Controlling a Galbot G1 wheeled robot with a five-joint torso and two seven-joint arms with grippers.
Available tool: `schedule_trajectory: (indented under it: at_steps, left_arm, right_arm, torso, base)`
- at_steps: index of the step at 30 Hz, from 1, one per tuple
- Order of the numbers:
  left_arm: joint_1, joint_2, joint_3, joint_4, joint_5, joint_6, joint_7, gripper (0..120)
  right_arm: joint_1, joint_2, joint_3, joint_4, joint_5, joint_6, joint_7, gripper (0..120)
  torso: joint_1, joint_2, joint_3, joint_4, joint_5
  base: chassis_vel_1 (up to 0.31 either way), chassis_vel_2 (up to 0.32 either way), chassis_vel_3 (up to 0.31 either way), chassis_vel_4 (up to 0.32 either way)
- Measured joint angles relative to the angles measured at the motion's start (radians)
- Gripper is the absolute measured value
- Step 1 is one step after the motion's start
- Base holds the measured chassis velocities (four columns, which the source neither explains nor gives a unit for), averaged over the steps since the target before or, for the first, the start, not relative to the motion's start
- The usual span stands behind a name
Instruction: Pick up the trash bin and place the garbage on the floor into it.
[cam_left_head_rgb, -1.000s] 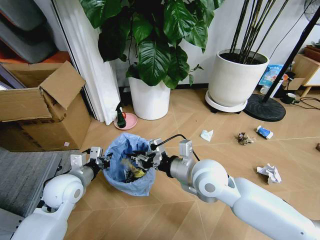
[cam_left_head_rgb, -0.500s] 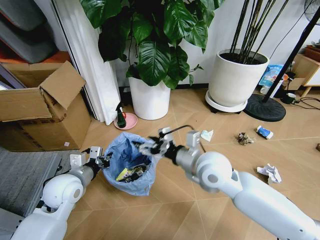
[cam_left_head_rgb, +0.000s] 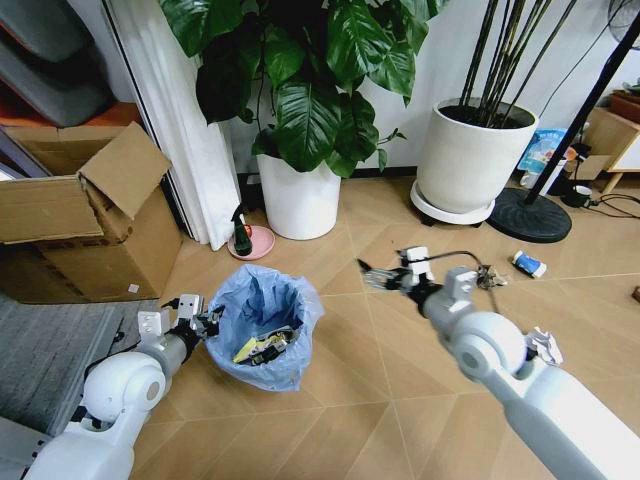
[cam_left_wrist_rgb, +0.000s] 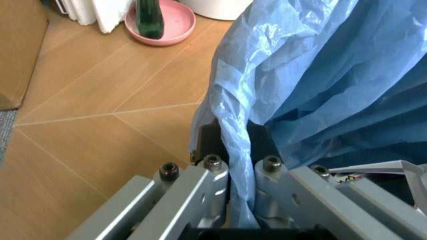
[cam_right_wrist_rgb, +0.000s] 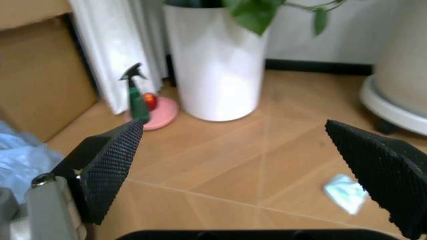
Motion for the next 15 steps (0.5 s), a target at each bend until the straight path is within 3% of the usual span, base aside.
schedule_trajectory:
  at_steps: [11,15]
  left_arm:
    - [0.009,-0.006,0.0,-0.013,0.012,-0.001,0.003,0]
    - [0.013,-0.008,0.003,-0.018,0.016,-0.002,0.004,0]
  right_arm:
    - [-0.193,0.042,0.225,0.039,-0.066,-0.017,-0.035,100]
    - [-0.207,0.054,0.239,0.043,-0.066,-0.017,-0.037,100]
  torso:
    - [0.0,0.0,0.0,0.0001,-0.0002]
    - [0.0,0.0,0.0,0.0002,-0.0001]
  base:
    - [0.0,0.0,0.0,0.0]
    - [-0.016,-0.011,0.006,0.013]
